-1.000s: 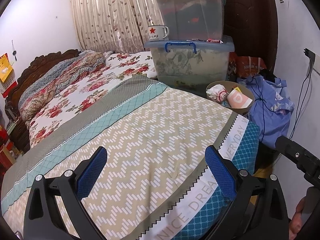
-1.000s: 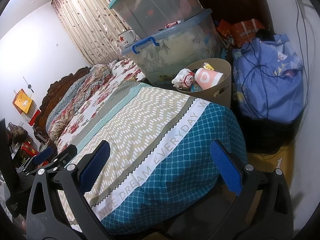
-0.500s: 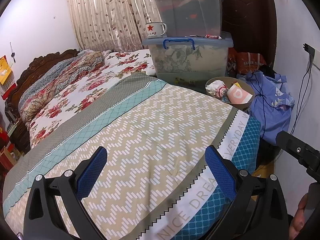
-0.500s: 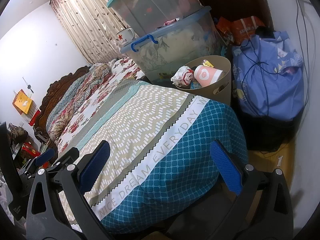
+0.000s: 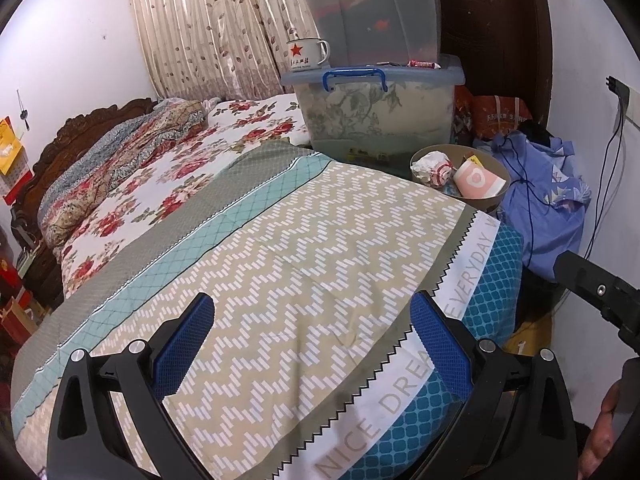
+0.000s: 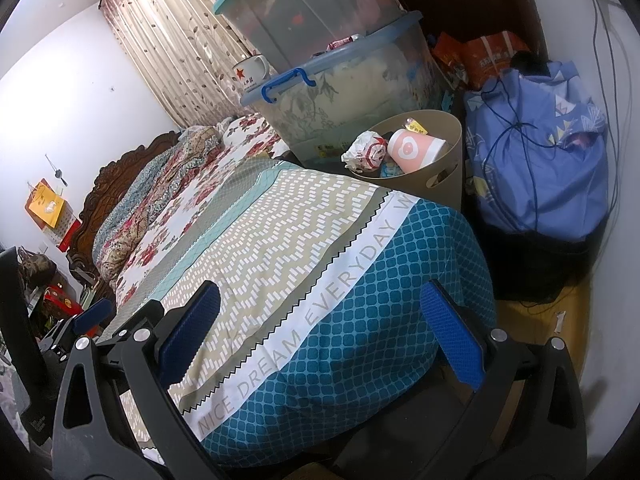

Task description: Collect trash

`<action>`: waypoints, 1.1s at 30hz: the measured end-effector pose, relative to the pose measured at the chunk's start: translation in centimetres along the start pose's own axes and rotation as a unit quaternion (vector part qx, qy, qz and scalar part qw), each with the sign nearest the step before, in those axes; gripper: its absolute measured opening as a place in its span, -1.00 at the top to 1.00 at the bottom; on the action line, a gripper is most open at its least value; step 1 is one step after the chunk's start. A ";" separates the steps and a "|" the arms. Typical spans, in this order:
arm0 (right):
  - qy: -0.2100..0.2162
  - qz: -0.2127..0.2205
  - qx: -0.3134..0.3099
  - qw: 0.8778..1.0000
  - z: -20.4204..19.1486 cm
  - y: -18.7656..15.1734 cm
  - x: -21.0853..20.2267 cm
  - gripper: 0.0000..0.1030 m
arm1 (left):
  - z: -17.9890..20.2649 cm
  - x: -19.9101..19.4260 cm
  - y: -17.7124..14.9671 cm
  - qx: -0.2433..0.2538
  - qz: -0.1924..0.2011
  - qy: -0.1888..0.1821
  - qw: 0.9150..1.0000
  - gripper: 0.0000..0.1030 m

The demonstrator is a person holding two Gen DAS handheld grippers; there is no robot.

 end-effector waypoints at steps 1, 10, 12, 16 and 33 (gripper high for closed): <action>0.000 0.000 0.000 1.000 0.0 0.0 0.0 -0.92 | 0.0 0.0 0.0 0.000 0.000 0.000 1.000 -0.83; 0.001 -0.002 0.001 1.000 0.1 -0.1 0.2 -0.92 | 0.1 0.6 -0.3 0.007 -0.009 0.010 1.000 -0.83; 0.001 -0.002 0.001 1.000 0.2 -0.2 0.3 -0.92 | 0.0 0.8 -0.5 0.007 -0.014 0.012 1.000 -0.83; 0.001 -0.003 0.002 1.000 0.2 -0.2 0.4 -0.92 | 0.0 1.1 -0.7 0.008 -0.022 0.012 1.000 -0.83; 0.003 -0.009 0.008 1.000 0.4 -0.8 0.8 -0.92 | 0.4 1.7 -1.3 0.021 -0.033 0.016 0.999 -0.83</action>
Point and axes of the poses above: each gripper's, at about its wrist camera, not at the fingertips, and x roughly the way its jaws point, z to its right, y to its top, the point moved 5 cm from there along x, roughly the way its jaws point, and after that the axes turned 4 degrees about -x, right-handed, at the moved point
